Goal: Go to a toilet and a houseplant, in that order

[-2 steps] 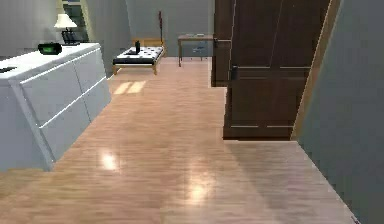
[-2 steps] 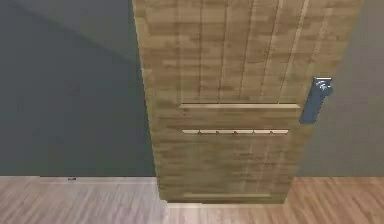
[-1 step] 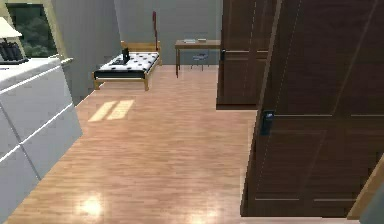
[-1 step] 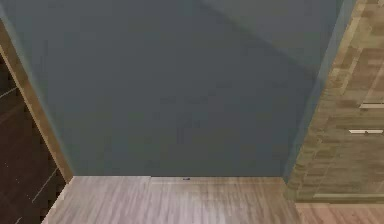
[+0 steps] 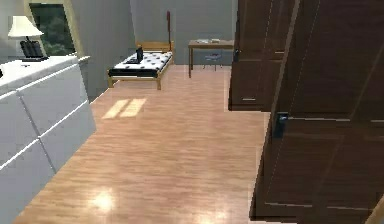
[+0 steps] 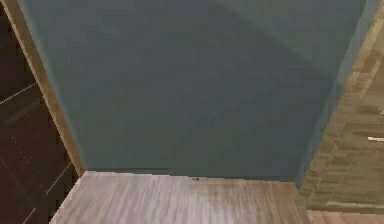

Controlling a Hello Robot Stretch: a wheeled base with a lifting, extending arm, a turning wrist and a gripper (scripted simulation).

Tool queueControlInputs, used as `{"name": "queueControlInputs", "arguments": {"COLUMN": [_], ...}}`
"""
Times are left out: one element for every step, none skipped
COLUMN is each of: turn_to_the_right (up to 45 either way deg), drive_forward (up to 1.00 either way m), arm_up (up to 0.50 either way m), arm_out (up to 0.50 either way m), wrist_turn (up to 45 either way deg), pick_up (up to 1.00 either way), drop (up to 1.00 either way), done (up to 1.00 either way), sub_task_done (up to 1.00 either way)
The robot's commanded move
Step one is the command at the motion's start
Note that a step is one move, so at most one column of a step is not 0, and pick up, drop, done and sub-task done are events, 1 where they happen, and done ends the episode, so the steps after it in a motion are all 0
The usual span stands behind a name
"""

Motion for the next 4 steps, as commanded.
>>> {"name": "queueControlInputs", "arguments": {"turn_to_the_right": [0.0, 24.0, 0.0, 39.0], "drive_forward": [0.80, 0.00, 1.00, 0.00], "arm_up": [0.00, 0.00, 0.00, 0.00], "arm_out": [0.00, 0.00, 0.00, 0.00], "wrist_turn": [0.0, 0.0, 0.0, 0.0], "pick_up": [0.00, 0.00, 0.00, 0.00], "drop": [0.00, 0.00, 0.00, 0.00], "done": [0.00, 0.00, 0.00, 0.00], "sub_task_done": [0.00, 0.00, 0.00, 0.00]}}
